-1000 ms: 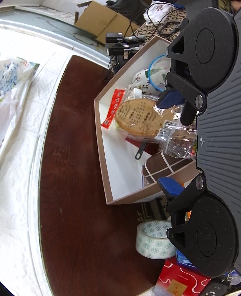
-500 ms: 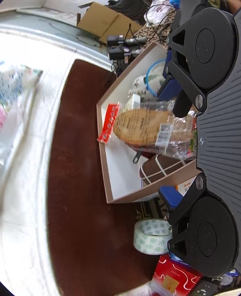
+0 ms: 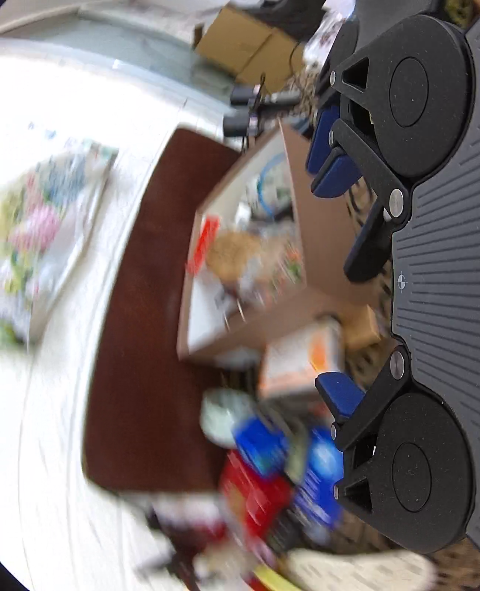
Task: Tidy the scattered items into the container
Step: 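Move the left gripper back toward the white floral insole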
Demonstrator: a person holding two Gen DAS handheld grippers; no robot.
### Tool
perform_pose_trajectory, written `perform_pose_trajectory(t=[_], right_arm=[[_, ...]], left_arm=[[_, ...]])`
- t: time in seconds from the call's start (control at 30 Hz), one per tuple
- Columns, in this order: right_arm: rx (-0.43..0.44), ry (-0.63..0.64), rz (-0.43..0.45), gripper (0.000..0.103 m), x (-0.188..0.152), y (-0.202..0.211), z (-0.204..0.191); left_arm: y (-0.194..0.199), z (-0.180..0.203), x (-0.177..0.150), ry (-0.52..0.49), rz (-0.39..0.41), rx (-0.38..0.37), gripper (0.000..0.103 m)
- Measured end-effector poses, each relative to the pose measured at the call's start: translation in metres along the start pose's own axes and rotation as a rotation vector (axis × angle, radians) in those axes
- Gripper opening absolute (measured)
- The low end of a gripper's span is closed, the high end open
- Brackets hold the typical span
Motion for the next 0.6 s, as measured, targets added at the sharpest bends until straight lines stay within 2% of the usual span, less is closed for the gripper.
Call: perform_pose_trajectory(t=[0.1,0.3,0.53,0.6], right_arm=[[0.016,0.052,-0.006,0.103,-0.015,0.010,-0.030],[0.148,0.086,-0.053,0.103,-0.044,0.016,-0.091],[0.273,0.077,-0.137,0.102,-0.070,-0.005,-0.151],[0.293,0.065,-0.155,0.102,-0.074,-0.012,-0.161]], left_arm=[[0.023,-0.020,-0.023,0.039,-0.001,0.043,0.103],[0.070,-0.070,-0.059,0.119,-0.003,0.150,0.103],[0.107,-0.145,-0.091,0.234,-0.014,0.318,0.103],[0.112,-0.166,-0.095,0.287,-0.012,0.335,0.103]])
Point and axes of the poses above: each gripper's, at about its wrist camera, not at the fingertips, and y roughly against the way its jaws point, z to its right, x to its top, the point moved 4 cm from there along -y, roughly the way its jaws point, and after that the axes turned 3 degrees about x, right-handed, at the moved point
